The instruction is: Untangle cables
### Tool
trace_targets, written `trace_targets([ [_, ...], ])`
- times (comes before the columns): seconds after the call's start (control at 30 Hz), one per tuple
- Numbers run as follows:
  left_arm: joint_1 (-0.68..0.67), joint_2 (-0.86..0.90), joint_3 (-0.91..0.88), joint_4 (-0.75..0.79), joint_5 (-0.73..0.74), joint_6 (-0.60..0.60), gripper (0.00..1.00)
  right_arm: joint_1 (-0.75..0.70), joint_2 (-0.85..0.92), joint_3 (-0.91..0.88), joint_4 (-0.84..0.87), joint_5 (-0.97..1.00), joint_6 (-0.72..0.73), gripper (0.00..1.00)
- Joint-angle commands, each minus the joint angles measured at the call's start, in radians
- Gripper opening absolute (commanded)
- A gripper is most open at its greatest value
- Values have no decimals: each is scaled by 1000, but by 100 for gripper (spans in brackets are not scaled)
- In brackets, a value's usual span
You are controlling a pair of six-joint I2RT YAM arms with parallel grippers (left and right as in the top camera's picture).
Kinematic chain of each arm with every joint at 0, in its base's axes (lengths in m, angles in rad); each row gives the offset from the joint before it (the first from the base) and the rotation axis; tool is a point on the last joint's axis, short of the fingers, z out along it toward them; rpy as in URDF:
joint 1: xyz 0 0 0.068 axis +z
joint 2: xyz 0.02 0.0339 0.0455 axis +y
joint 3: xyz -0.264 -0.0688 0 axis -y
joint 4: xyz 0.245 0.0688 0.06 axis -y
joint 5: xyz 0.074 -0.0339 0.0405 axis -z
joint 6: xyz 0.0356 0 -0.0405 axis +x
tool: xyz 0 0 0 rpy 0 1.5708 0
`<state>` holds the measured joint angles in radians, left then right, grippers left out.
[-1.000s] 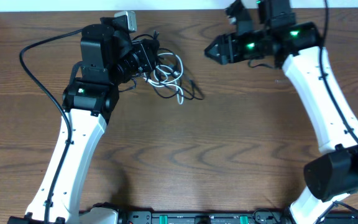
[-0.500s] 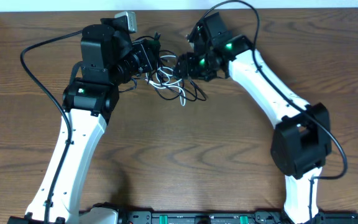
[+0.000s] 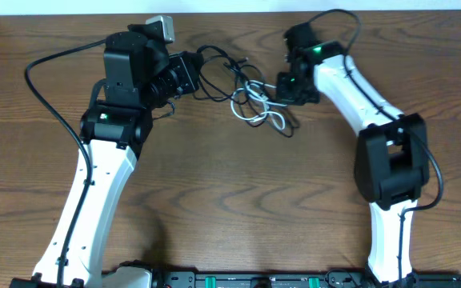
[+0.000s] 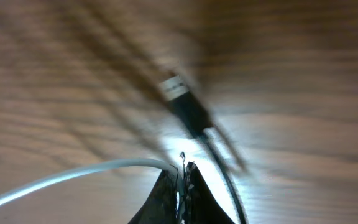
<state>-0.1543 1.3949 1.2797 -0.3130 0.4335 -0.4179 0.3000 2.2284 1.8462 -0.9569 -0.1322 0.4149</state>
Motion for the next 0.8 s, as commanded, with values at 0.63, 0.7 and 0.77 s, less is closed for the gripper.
trace_targets([
  [0.63,66,114,27,-251,-452,137,7,-443,-2,484,-384,-109,-372,1],
  [0.7,66,120,27,-252,-428,138,7,-427,-2,484,-396,-111,-372,1],
  [0.77,66,120,27,-249,-391,167,7,-406,-2,484,-399,-123,-373,1],
])
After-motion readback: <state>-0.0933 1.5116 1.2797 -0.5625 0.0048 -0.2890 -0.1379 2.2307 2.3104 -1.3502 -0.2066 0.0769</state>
